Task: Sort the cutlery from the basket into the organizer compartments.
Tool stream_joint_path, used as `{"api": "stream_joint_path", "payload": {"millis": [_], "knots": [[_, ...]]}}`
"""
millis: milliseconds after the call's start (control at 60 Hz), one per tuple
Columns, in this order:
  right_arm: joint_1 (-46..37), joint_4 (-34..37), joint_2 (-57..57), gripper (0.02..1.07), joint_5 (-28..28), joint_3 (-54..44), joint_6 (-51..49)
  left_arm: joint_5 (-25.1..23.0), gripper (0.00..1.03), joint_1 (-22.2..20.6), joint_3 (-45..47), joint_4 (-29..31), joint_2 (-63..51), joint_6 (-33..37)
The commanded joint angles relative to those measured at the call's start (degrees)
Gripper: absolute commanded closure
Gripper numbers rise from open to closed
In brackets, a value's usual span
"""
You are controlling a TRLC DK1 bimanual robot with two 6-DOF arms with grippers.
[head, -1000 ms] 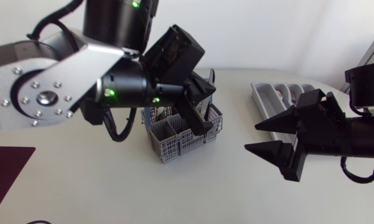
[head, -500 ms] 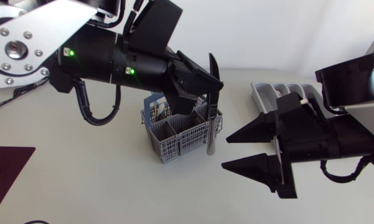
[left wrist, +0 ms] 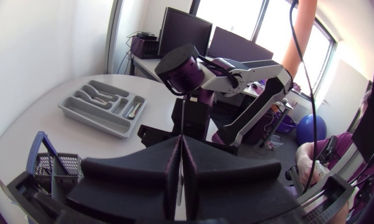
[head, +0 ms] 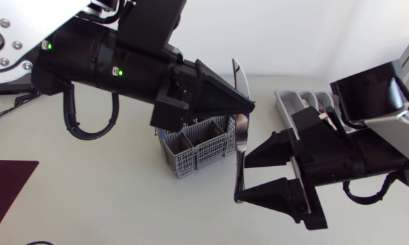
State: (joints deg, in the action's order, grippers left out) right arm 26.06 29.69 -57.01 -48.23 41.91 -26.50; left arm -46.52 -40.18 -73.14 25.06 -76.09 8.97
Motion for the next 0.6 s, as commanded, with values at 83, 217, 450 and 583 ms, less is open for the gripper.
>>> {"api": "stream_joint_path", "payload": {"millis": [83, 217, 450, 583], "knots": [[2.0, 1.2, -0.8, 0.36, -0.7, 0.0, 1.4, -3.2, 1.0, 0.4, -2.2, 0.5, 0.5, -0.9], [3.5, 1.8, -1.1, 0.52, -0.9, 0.1, 1.5, -3.8, 1.0, 0.6, -2.4, 0.6, 0.3, -0.9], [4.5, 2.5, -1.4, 1.02, -1.1, 0.6, 2.2, -3.8, 1.0, 0.7, -2.1, 0.5, 0.0, -0.9], [3.7, 3.2, -1.6, 1.02, -3.0, 0.5, 2.9, -3.8, 0.99, 0.9, -2.0, 0.6, -0.1, -0.9]]}}
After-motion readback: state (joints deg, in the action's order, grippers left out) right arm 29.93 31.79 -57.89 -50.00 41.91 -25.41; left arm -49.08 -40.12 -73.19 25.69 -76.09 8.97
